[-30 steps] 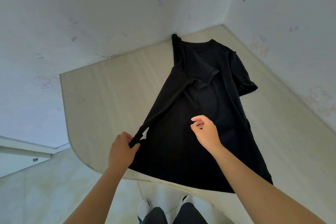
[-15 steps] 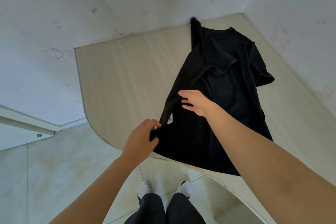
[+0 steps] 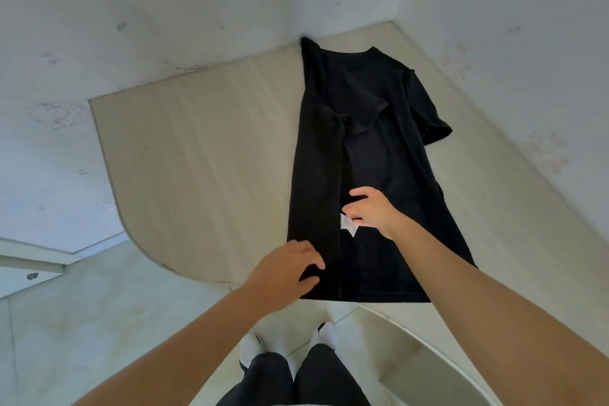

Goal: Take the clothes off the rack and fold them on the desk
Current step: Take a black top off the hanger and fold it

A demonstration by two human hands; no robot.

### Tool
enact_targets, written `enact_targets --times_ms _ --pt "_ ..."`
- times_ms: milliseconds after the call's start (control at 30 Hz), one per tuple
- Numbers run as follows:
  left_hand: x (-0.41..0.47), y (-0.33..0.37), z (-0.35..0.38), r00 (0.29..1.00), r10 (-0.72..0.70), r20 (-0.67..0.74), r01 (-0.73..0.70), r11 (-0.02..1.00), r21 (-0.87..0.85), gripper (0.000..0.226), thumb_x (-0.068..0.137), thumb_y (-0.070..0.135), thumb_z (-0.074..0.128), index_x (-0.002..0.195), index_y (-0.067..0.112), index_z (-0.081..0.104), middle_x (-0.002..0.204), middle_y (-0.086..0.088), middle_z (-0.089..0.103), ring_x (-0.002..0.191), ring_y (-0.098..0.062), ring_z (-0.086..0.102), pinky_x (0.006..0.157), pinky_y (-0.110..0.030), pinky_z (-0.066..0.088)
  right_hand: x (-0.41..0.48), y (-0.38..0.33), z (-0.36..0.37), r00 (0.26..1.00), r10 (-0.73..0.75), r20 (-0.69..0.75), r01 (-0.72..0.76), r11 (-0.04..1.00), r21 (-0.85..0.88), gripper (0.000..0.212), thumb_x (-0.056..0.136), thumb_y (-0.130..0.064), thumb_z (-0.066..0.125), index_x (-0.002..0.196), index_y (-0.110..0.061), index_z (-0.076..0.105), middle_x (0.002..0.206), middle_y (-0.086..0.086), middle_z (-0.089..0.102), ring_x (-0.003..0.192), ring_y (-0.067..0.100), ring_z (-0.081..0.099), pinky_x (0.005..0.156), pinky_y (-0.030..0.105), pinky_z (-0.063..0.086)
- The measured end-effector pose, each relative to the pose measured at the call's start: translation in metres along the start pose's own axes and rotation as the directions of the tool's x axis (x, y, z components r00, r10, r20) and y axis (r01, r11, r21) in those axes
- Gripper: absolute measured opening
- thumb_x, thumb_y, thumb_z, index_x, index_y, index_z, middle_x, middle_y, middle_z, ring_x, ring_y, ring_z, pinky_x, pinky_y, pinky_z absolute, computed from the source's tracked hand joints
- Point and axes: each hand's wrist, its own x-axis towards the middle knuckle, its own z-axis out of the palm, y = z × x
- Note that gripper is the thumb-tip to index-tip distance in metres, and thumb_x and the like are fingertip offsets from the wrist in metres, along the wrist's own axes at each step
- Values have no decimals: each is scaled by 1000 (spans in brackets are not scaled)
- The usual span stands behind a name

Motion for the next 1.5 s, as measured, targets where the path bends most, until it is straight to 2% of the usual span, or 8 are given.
enact_targets --times_ms 133,367,533,733,900,1067,1300,1500 --pt "7 -17 7 1000 -27 -15 28 995 100 41 91 27 61 131 26 51 134 10 38 120 -9 40 100 -24 42 -16 18 2 998 -11 62 18 995 -103 37 84 1 64 121 5 57 86 13 61 79 18 59 79 33 57" --pt "17 -29 -10 991 -84 103 84 996 5 16 94 27 55 108 31 63 103 13 57 89 -4 55 76 -11 42 -14 12 -9 998 -24 50 35 972 -233 23 88 -1 61 111 -5 64 87 9 65 71 17 59 62 23 48" --pt "55 -49 -36 961 -276 1 271 945 -181 15 95 21 55 107 25 63 108 3 61 91 -11 58 88 -23 48 9 -16 -31 986 -162 -39 153 973 -174 19 87 -3 60 105 -8 65 94 12 69 74 18 63 72 30 52" --pt "124 -57 -64 918 -362 -162 345 930 -123 33 95 24 57 128 20 53 129 -1 48 112 -17 52 97 -27 42 57 -56 -69 918 -383 -105 337 891 -304 21 92 -17 55 110 -15 66 103 1 66 94 17 63 85 33 52" --pt "188 -58 -78 784 -582 -219 506 802 -318 46 95 26 57 138 18 42 137 -9 43 116 -26 54 101 -41 47 106 -93 -101 885 -447 -132 380 855 -352 27 95 -23 52 121 -18 60 111 -6 59 96 10 54 79 20 38" --pt "238 -70 -95 649 -710 -274 545 685 -483 43 99 24 48 138 7 42 126 -12 59 109 -26 59 90 -31 44 162 -124 -118 858 -493 -142 400 816 -417 31 97 -23 53 126 -15 55 125 6 53 102 13 54 88 24 42" --pt "303 -90 -111 587 -746 -315 548 653 -523 37 102 33 41 128 8 51 121 -9 62 106 -24 59 84 -28 43 222 -148 -118 857 -465 -224 302 804 -512 42 99 -29 49 137 -14 44 134 12 49 124 29 44 103 40 38" --pt "344 -115 -126 602 -693 -397 598 721 -352 32 103 35 36 113 10 54 100 -6 64 79 -17 57 70 -29 42 255 -153 -114 816 -540 -207 348 745 -569 20 94 -36 56 102 -18 59 105 2 58 88 13 54 86 31 45"
